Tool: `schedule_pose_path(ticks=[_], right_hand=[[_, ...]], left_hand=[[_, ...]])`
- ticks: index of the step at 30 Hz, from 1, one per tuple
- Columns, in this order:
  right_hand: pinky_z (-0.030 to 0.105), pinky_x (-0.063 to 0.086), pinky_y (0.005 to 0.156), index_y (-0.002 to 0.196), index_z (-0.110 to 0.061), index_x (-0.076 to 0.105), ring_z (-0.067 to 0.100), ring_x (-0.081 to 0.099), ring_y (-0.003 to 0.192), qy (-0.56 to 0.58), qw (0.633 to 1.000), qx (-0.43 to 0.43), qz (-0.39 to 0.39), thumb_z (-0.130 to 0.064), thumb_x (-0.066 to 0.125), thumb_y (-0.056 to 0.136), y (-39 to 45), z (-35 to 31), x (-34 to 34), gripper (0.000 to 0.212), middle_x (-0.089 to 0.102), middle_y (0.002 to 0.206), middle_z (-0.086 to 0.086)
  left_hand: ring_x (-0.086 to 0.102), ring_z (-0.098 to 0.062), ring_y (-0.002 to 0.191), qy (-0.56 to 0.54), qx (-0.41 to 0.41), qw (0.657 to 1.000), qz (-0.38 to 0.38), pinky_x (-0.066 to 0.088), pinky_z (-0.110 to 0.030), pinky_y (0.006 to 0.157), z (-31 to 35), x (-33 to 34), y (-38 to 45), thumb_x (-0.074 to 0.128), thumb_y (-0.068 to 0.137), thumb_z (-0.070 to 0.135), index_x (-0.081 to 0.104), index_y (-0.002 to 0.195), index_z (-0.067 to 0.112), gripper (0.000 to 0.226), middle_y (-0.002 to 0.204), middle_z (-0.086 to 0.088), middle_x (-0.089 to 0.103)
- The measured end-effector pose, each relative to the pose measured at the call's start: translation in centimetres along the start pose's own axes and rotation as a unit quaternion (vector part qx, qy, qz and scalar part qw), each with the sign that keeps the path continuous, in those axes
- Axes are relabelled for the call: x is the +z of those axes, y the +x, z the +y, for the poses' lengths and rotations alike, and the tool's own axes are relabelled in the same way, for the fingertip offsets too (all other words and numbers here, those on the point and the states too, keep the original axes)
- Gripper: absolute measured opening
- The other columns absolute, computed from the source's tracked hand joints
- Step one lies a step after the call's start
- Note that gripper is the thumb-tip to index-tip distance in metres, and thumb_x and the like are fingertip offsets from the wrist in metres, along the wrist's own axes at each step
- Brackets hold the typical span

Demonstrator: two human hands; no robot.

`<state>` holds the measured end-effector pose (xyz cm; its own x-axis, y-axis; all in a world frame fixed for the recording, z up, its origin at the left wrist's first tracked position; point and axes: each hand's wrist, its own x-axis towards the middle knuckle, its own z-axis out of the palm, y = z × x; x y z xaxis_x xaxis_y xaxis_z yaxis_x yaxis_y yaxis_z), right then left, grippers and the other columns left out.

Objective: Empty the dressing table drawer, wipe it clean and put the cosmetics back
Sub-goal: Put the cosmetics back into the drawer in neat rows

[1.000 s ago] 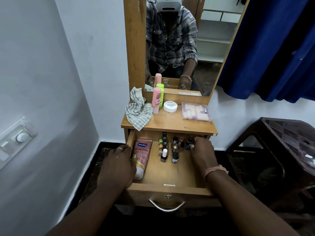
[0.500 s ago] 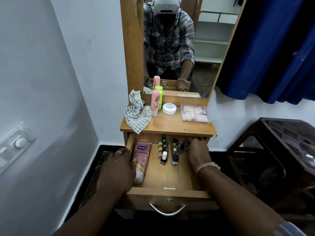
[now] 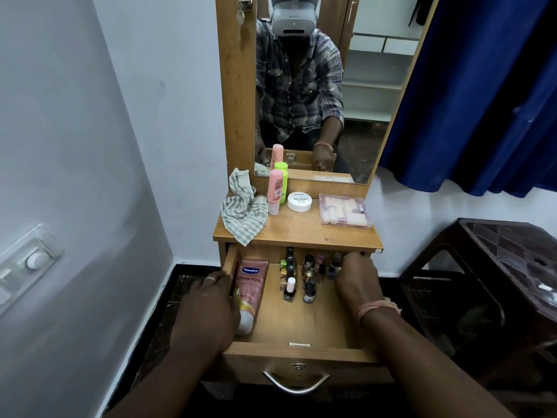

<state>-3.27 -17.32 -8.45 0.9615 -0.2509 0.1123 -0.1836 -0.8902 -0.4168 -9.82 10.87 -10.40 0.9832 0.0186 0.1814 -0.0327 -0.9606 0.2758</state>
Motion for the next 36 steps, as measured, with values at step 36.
schedule_pose_path(ticks=[36], right_hand=[[0.033,0.053,0.064,0.103,0.001,0.064,0.024,0.063,0.073,0.357,0.899,0.253,0.035,-0.021,0.079,0.087,3.7,3.4,-7.6,0.031,0.067,0.088,0.012]], left_hand=[[0.061,-0.026,0.096,-0.005,0.012,1.000,0.007,0.055,-0.041,0.079,-0.2,0.6,0.3,0.055,0.088,0.025,0.065,0.107,0.023,0.022,0.109,-0.004,0.067]])
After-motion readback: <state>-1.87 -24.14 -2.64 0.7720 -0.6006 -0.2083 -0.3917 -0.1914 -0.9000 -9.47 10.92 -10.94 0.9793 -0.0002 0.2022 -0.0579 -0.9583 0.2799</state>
